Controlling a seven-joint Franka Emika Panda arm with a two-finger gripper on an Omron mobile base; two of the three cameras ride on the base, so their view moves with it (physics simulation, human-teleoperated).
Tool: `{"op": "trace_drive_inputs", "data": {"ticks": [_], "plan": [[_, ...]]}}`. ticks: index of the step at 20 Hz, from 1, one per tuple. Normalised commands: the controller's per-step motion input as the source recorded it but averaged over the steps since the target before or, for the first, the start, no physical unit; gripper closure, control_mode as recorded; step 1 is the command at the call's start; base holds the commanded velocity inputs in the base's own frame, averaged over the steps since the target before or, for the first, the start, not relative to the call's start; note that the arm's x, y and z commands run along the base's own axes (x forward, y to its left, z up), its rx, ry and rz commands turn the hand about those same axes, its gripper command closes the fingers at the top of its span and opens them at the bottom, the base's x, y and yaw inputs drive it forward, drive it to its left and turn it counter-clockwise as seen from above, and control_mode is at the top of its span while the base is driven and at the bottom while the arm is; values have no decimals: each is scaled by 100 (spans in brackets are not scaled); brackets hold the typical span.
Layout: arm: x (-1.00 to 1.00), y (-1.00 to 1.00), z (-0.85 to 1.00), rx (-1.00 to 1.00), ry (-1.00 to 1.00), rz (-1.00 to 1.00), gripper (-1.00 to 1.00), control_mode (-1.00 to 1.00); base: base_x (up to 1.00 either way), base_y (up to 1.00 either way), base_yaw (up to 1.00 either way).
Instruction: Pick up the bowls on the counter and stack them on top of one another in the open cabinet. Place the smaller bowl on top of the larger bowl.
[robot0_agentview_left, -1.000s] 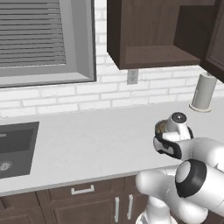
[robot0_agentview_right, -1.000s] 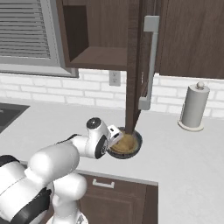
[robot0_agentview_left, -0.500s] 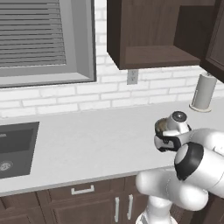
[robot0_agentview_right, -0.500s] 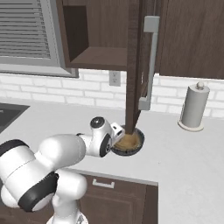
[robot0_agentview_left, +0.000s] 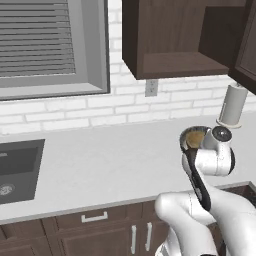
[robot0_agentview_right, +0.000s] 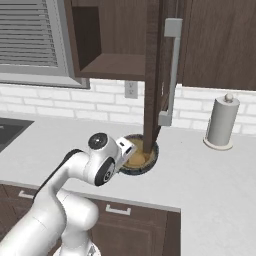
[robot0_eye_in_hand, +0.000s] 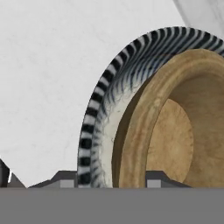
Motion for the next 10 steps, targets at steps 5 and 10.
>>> {"op": "trace_drive_inputs", "data": {"ticks": [5, 10], "plan": [[-26, 10, 100, -1, 5, 5, 100, -100, 0, 0, 0], [0, 16, 100, -2, 0, 2, 100, -100, 0, 0, 0]]}}
